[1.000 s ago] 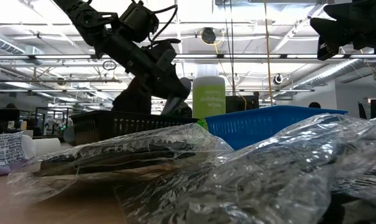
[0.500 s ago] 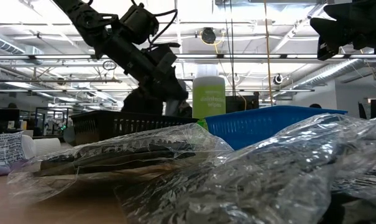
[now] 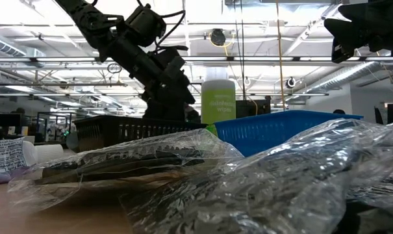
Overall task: Pick & Place Travel size toiletries
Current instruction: Put the black deodorant into the green bin
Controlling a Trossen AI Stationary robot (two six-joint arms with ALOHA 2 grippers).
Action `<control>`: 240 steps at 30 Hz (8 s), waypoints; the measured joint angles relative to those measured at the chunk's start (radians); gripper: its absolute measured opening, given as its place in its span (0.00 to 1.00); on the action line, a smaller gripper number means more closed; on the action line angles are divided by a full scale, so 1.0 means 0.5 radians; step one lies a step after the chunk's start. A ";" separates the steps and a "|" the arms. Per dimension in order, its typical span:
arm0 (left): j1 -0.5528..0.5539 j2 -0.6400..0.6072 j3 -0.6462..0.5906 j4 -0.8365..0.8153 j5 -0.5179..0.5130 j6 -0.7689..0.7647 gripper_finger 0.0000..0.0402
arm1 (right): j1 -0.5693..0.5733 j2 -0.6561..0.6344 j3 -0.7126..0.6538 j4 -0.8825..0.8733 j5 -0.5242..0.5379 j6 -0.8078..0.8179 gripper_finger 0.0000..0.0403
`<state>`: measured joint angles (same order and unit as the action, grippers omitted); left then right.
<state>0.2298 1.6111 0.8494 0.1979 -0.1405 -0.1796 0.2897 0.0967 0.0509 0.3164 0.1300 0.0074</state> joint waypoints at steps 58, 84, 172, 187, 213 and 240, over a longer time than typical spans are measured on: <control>-0.446 -0.262 0.001 -1.888 0.039 -1.623 0.73 | 0.000 -0.001 0.000 0.001 0.001 0.000 0.35; -0.318 0.082 0.010 -1.920 0.090 -1.719 0.73 | 0.000 0.000 0.000 0.008 0.001 0.000 0.35; -0.294 -0.042 0.339 -1.933 -0.229 -1.095 0.49 | 0.000 0.000 0.000 0.008 0.001 -0.001 0.35; -0.294 -0.044 0.606 -1.861 -0.299 -0.819 0.49 | 0.000 -0.001 0.000 0.008 0.000 0.000 0.35; -0.352 -0.018 0.613 -0.939 -0.257 -0.487 0.50 | 0.000 -0.001 0.000 0.008 0.001 0.000 0.35; -0.267 0.379 0.610 -0.448 -0.470 -0.910 0.52 | 0.000 0.067 0.000 -0.002 -0.003 0.000 0.35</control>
<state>0.0965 1.8004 1.1545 -0.0263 -0.3756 -0.6345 0.2896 0.1299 0.0507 0.3155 0.1287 0.0073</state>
